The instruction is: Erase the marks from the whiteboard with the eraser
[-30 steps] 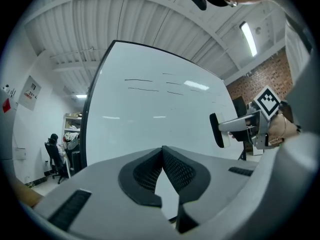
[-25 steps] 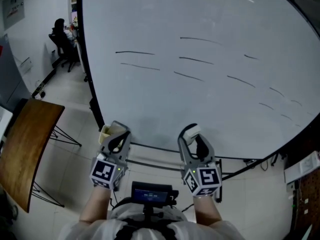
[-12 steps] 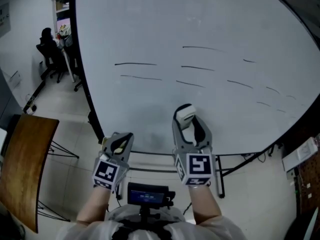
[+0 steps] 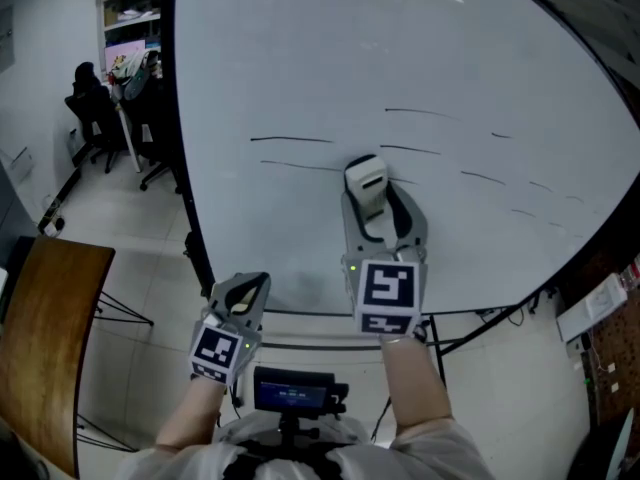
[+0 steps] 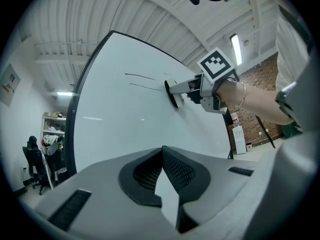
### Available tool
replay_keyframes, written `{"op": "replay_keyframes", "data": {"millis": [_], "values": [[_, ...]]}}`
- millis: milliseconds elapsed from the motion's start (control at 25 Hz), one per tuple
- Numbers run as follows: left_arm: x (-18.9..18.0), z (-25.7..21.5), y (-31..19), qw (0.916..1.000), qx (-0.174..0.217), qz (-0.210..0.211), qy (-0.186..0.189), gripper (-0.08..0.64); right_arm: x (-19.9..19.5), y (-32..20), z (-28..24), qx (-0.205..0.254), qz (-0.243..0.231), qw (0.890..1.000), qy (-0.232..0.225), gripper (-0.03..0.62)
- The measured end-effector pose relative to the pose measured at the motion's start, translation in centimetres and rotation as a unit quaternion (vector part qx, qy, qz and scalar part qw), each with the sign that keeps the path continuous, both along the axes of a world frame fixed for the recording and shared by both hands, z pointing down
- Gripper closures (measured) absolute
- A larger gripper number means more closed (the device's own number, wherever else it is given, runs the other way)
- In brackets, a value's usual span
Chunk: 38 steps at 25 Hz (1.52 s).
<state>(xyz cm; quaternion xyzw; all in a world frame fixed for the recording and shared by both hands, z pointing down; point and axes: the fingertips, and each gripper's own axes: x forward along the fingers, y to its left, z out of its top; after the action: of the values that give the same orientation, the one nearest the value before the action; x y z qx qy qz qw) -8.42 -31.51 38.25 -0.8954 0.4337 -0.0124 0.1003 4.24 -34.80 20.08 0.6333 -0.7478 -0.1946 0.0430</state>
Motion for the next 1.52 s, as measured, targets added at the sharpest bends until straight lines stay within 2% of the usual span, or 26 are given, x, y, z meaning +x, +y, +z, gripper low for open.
{"op": "replay_keyframes", "data": {"millis": [160, 280, 680, 880, 1080, 1200, 1360, 1440, 1520], "values": [[-0.8, 0.4, -0.1, 0.9997, -0.018, -0.008, 0.016, 0.554, -0.3, -0.3, -0.1, 0.029, 0.029, 0.999, 0.01, 0.348], [-1.3, 1.3, -0.5, 0.9998, -0.018, -0.005, 0.011, 0.554, -0.3, -0.4, -0.2, 0.043, 0.03, 0.999, 0.015, 0.347], [-1.5, 2.0, -1.2, 0.9996, -0.022, -0.003, 0.019, 0.554, 0.9, -0.4, -0.1, 0.023, 0.027, 0.999, 0.018, 0.345], [-0.8, 2.0, -1.5, 0.9989, -0.037, -0.006, 0.029, 0.554, 5.2, -0.4, 0.4, 0.018, 0.048, 0.999, -0.006, 0.345], [0.6, 2.3, -1.7, 0.9992, -0.033, 0.008, 0.018, 0.554, 10.8, -0.3, 0.9, 0.009, 0.087, 0.995, -0.041, 0.345], [1.5, 2.4, -1.7, 0.9993, -0.03, 0.016, 0.013, 0.554, 12.3, -0.3, 1.1, 0.001, 0.092, 0.994, -0.056, 0.345], [2.2, 2.1, -1.5, 0.999, -0.037, 0.015, 0.019, 0.554, 10.9, 0.3, 0.8, 0.002, 0.092, 0.995, -0.031, 0.348], [2.2, 2.1, -1.4, 0.9988, -0.042, 0.012, 0.021, 0.554, 8.0, 0.8, 0.1, 0.009, 0.06, 0.998, -0.01, 0.348], [1.9, 2.3, -1.5, 0.9991, -0.038, 0.011, 0.018, 0.554, 4.0, 1.1, -0.6, 0.028, 0.016, 0.999, 0.03, 0.348]]}}
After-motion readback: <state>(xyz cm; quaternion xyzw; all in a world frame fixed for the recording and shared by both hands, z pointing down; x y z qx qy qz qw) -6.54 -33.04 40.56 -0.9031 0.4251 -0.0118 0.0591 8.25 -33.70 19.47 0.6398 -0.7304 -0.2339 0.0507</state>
